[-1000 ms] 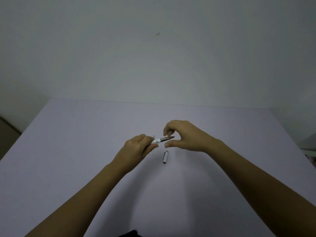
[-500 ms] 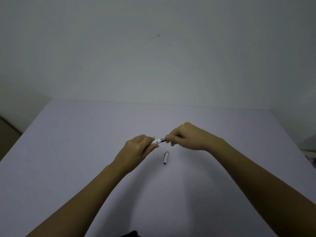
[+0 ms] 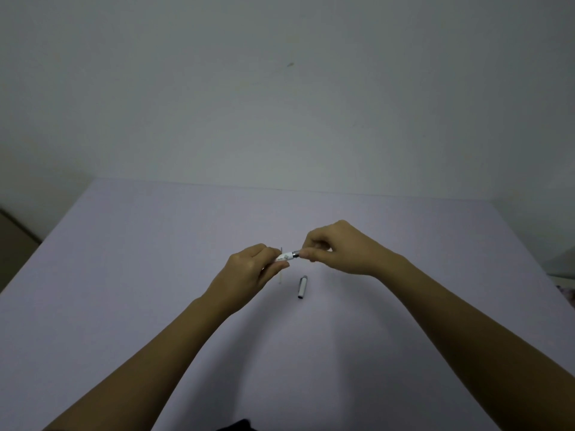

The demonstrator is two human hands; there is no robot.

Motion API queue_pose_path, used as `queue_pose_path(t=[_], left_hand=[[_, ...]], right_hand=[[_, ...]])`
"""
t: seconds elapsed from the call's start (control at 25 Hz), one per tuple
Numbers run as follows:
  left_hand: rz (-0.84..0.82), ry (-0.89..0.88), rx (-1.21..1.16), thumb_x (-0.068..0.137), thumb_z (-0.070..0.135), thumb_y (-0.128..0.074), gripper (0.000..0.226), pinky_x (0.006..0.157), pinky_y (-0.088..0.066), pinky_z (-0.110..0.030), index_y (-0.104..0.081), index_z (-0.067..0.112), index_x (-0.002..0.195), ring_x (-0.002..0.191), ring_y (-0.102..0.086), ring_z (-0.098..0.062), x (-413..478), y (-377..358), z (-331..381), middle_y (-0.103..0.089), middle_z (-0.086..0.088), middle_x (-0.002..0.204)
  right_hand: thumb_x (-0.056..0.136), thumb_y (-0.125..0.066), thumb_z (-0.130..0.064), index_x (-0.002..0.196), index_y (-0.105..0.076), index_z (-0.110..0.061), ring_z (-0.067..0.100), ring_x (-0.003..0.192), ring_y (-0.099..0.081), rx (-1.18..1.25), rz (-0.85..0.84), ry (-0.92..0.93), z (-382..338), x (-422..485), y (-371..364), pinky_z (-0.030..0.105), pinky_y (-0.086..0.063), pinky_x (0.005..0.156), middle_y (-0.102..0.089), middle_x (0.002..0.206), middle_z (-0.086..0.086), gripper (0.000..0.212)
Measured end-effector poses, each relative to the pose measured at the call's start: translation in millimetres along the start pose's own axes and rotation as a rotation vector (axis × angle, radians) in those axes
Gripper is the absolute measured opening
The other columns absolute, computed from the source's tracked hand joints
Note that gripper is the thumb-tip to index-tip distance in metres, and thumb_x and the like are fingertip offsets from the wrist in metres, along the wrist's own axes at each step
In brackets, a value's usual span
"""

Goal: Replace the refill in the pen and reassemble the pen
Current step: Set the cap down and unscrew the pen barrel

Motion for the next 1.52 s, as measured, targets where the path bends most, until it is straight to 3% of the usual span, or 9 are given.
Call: queue_pose_path(t=[0.08,0.16,0.36,0.48,0.72,0.84,1.08,1.32,1.52], left_hand=[[0.01,0.015,-0.008,0.093,0.044,-0.038,0.047,0.06,-0.027,-0.011,-0.064,0.006,0.087,0.064,-0.036,-0.005,0.3,0.2,-0.4,-0.06,-0.005,0.068],[0.021,0.024,-0.024,0.093,0.044,-0.038,0.048,0.061,-0.028,-0.009,-0.065,0.005,0.089,0.066,-0.032,0.001,1.5,1.5,-0.1,-0.06,-0.004,0.069],[0.019,0.032,-0.036,0.092,0.044,-0.038,0.047,0.062,-0.029,-0.001,-0.064,0.005,0.089,0.066,-0.031,0.001,2.1,1.4,0.7,-0.058,-0.002,0.068],[0.009,0.072,-0.054,0.091,0.045,-0.04,0.046,0.061,-0.029,0.003,-0.065,0.006,0.091,0.065,-0.034,0.001,0.7,0.8,-2.3,-0.058,0.0,0.069],[0.008,0.105,-0.101,0.089,0.042,-0.047,0.04,0.06,-0.031,0.001,-0.066,0.006,0.091,0.064,-0.038,-0.002,1.5,0.2,-1.8,-0.051,0.007,0.067],[0.038,0.15,-0.148,0.086,0.036,-0.052,0.033,0.06,-0.032,0.0,-0.067,0.007,0.09,0.064,-0.044,0.001,2.1,1.7,-2.2,-0.051,0.01,0.068],[0.079,0.251,-0.203,0.087,0.025,-0.058,0.018,0.058,-0.035,-0.003,-0.067,0.009,0.085,0.065,-0.051,0.005,6.2,-1.0,0.6,-0.054,0.01,0.066],[0.069,0.422,-0.218,0.089,0.021,-0.058,0.014,0.055,-0.034,-0.005,-0.065,0.012,0.08,0.06,-0.048,0.001,1.0,-16.8,-18.3,-0.045,0.019,0.059],[0.04,0.547,-0.287,0.09,0.024,-0.056,0.018,0.05,-0.033,-0.012,-0.059,0.018,0.073,0.056,-0.042,-0.009,-14.3,-25.5,-30.2,-0.048,0.0,0.055]], right_hand=[[0.079,-0.071,-0.031,0.083,-0.065,-0.022,0.002,0.076,-0.059,0.084,0.043,0.058,-1.3,-0.5,2.4,0.021,-0.048,0.072,-0.066,0.078,-0.013,0.011],[0.073,-0.076,-0.035,0.086,-0.062,-0.024,0.0,0.077,-0.055,0.115,0.074,0.048,-1.1,-1.0,3.4,0.019,-0.045,0.072,-0.061,0.08,-0.014,0.022],[0.088,-0.056,-0.042,0.075,-0.068,-0.017,0.003,0.052,-0.048,0.079,0.111,-0.062,5.6,1.0,3.3,0.016,-0.037,0.053,-0.064,0.067,-0.002,0.03],[0.08,-0.071,-0.025,0.076,-0.065,-0.024,-0.001,0.067,-0.056,0.222,0.141,0.0,3.7,-0.4,7.7,0.01,-0.045,0.067,-0.064,0.073,-0.011,0.007],[0.075,-0.075,-0.014,0.093,-0.062,-0.024,0.0,0.075,-0.06,0.37,0.153,0.002,4.7,-2.7,9.1,0.014,-0.049,0.075,-0.063,0.081,-0.01,0.024],[0.075,-0.076,-0.018,0.087,-0.063,-0.024,0.009,0.077,-0.068,0.522,0.167,-0.087,9.6,-2.9,8.0,0.025,-0.053,0.076,-0.068,0.085,-0.004,0.019],[0.083,-0.066,-0.009,0.083,-0.066,-0.021,0.005,0.078,-0.065,1.05,0.205,-0.173,11.0,0.6,-12.8,0.016,-0.052,0.073,-0.072,0.077,-0.007,0.012],[0.087,-0.06,-0.009,0.092,-0.064,-0.02,0.008,0.091,-0.065,1.313,0.372,-0.28,26.4,15.9,-32.4,0.015,-0.053,0.078,-0.07,0.091,-0.003,0.013],[0.088,-0.058,-0.008,0.091,-0.061,-0.021,0.005,0.091,-0.064,1.46,0.468,-0.312,36.4,26.9,-56.2,0.016,-0.049,0.078,-0.069,0.088,-0.006,0.013]])
Point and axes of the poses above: each hand's wrist, its own x-axis towards the middle knuckle, its own y-axis out of the back of the hand, z = x × y, the point moved 4 cm from there along x, towards the middle knuckle
